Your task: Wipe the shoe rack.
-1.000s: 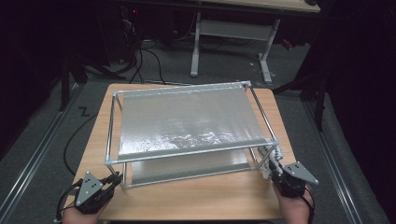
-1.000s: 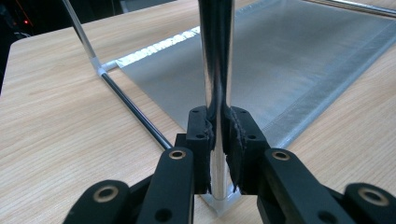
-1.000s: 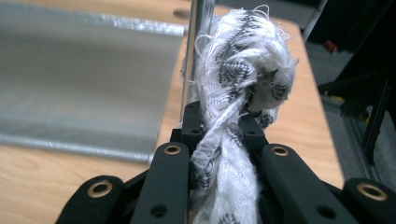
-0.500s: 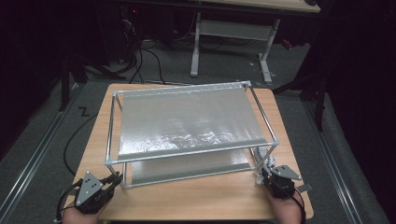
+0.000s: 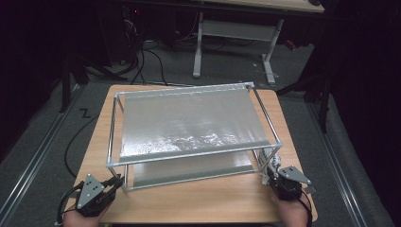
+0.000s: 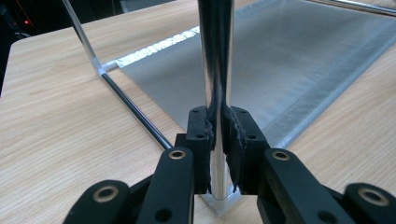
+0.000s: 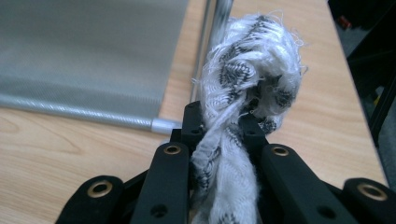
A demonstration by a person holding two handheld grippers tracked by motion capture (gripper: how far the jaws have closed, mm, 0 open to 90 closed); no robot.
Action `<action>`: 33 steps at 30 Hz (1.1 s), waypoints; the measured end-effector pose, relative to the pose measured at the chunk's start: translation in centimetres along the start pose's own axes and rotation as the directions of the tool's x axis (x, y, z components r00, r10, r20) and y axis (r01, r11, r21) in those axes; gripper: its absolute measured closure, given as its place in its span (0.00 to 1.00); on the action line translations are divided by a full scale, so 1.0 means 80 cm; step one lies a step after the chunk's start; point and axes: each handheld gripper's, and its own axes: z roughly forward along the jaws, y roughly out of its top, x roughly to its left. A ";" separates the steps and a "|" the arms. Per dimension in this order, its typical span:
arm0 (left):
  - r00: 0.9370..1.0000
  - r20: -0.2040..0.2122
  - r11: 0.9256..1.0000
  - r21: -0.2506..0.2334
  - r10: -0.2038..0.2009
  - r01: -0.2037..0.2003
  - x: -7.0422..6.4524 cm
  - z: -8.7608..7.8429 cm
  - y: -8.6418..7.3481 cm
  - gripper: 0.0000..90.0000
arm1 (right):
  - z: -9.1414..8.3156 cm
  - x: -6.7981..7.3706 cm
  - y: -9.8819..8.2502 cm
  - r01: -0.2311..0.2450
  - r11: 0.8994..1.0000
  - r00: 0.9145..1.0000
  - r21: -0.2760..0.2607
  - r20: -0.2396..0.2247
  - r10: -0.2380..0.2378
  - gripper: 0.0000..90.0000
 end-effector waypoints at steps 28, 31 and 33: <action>1.000 0.001 1.000 0.000 0.001 -0.001 0.000 0.000 0.000 0.88 | -0.066 -0.008 0.048 -0.022 0.974 0.999 -0.227 0.022 0.028 0.87; 1.000 0.000 1.000 0.000 0.001 -0.001 0.000 0.000 0.000 0.88 | -0.064 -0.008 0.047 -0.022 0.975 0.999 -0.222 0.021 0.028 0.87; 1.000 0.001 1.000 0.001 0.001 -0.001 0.000 0.000 0.000 0.88 | -0.061 -0.007 0.045 -0.021 0.976 0.999 -0.216 0.020 0.026 0.87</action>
